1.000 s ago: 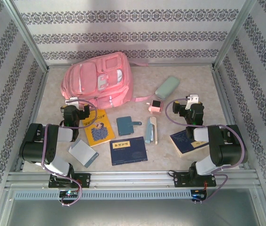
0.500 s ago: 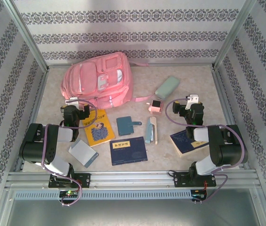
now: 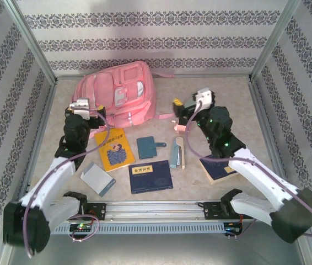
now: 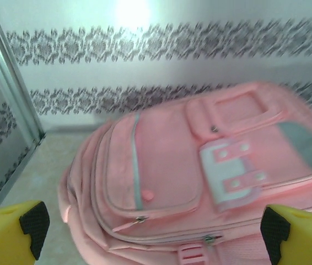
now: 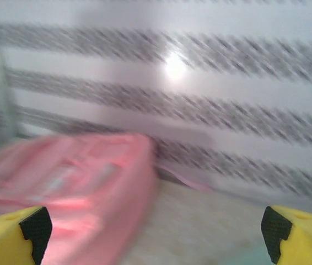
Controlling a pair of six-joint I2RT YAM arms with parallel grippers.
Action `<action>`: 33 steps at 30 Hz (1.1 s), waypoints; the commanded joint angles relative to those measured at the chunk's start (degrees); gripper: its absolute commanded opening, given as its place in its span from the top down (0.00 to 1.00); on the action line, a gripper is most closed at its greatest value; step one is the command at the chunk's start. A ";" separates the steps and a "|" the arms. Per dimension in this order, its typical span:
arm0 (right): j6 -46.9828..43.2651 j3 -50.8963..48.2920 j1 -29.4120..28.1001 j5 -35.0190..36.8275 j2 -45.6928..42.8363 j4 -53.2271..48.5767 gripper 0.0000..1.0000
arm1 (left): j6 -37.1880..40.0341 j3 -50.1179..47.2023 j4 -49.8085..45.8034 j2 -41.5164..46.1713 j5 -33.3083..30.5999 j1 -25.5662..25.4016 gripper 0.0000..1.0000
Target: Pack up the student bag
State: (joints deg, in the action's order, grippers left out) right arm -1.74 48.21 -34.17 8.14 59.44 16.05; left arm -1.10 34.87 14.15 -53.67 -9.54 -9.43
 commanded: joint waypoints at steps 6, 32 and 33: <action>5.50 15.50 -17.32 1.64 -3.84 -36.37 0.02 | -22.83 24.97 -53.23 -0.96 1.82 -2.68 0.01; 35.99 21.47 3.97 -26.15 4.53 -65.32 0.13 | -27.00 62.14 -58.67 -59.47 7.22 18.62 0.01; 35.24 21.71 3.94 -26.67 4.63 -65.83 0.13 | -27.18 62.35 -57.68 -60.66 7.96 19.49 0.02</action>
State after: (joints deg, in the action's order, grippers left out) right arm 37.41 67.75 -30.85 -15.55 64.49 -45.41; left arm -29.54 95.92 -46.92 -112.60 -4.51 7.35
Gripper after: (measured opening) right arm 0.869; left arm 0.980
